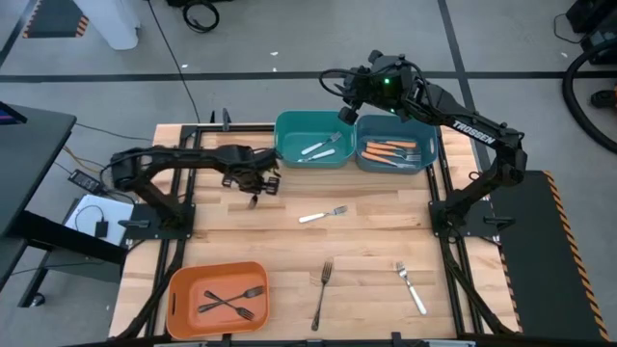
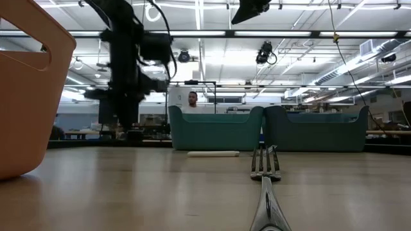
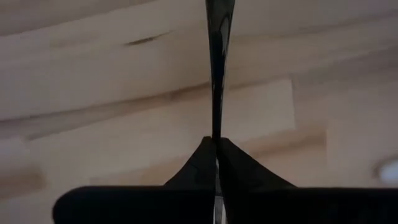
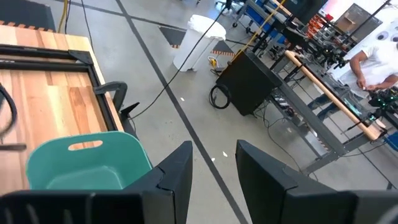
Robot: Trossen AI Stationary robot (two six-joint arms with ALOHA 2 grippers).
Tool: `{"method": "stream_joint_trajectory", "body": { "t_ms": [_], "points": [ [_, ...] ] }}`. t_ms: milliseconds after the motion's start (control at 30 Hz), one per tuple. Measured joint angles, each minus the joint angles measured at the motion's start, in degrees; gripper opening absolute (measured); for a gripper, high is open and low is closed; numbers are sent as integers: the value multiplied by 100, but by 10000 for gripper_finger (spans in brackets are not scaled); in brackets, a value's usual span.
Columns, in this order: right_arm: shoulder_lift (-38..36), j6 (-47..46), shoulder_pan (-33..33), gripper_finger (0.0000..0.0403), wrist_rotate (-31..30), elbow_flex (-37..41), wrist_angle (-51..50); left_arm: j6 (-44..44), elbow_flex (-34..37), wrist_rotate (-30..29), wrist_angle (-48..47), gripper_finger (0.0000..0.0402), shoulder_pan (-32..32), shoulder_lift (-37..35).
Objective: Sort silverware by color (type)
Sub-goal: Put the black fork into the orange bin
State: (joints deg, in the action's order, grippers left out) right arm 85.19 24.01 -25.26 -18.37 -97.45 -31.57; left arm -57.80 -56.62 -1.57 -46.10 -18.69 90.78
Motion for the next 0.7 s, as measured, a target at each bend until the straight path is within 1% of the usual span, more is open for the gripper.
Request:
{"method": "stream_joint_trajectory", "body": {
  "t_ms": [67, 233, 400, 500, 600, 700],
  "points": [
    [0, 0, 0, 131, 0, 0, -2, 0, -7, 12, -362, 11, 79, -363],
    [0, 20, -21, 131, 0, 2, -26, 46, -7, 267, -1124, 10, 412, -1441],
    [0, 21, -65, 131, 2, 2, -34, 409, -27, 748, -1244, 10, 964, -2672],
    [0, 20, -81, 131, 2, 2, -38, 385, -172, 989, -1197, 9, 1430, -3260],
    [0, 19, -81, 131, -7, 2, -40, 232, -399, 1004, -1240, 9, 1956, -3678],
    [0, 1, -48, 131, -9, 2, -111, 3, -619, 1004, -1288, 9, 2450, -3898]
  ]
}}
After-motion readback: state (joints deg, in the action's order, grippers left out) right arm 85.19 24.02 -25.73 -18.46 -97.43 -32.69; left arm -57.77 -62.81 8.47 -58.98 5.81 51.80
